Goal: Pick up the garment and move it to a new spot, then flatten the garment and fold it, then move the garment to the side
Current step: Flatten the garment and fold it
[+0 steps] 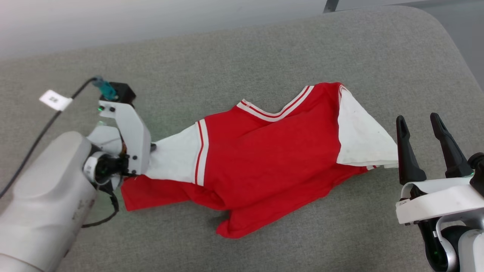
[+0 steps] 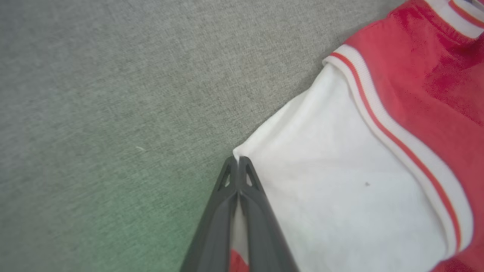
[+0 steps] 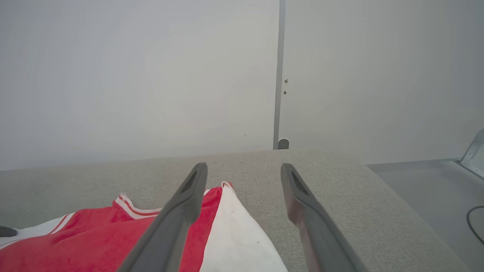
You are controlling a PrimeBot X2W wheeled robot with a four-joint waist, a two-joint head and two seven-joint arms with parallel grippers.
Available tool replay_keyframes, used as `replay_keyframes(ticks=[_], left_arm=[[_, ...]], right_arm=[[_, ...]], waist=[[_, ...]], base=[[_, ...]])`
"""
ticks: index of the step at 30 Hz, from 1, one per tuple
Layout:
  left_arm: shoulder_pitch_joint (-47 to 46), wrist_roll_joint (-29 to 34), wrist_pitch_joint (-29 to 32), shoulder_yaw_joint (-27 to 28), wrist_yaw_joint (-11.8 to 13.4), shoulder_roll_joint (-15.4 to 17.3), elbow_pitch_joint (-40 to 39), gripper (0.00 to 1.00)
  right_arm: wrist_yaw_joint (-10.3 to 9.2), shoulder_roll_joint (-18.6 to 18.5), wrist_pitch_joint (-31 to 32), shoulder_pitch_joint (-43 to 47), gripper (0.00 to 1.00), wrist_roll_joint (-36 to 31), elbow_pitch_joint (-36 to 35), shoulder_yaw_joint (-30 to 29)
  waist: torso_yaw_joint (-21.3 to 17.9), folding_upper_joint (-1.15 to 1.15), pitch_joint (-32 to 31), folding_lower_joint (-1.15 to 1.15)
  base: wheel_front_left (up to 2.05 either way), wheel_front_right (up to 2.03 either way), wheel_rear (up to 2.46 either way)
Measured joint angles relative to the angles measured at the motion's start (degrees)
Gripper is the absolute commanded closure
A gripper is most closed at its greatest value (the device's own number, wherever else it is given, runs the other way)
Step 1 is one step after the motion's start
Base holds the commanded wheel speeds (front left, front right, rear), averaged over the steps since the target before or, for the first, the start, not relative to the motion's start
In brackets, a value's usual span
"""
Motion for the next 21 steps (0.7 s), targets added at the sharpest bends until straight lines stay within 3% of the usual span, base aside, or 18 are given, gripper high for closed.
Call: replay_keyframes(ticks=[21], left_arm=[[4.5, 2.7, -8.5, 2.8, 3.4, 10.8, -3.0, 1.0]], right_arm=[[0.0, 0.0, 2.8, 2.9, 0.0, -1.1, -1.6, -0.7]], waist=[[4.5, 0.0, -5.5, 0.0]], base=[[0.0, 0.0, 0.0]])
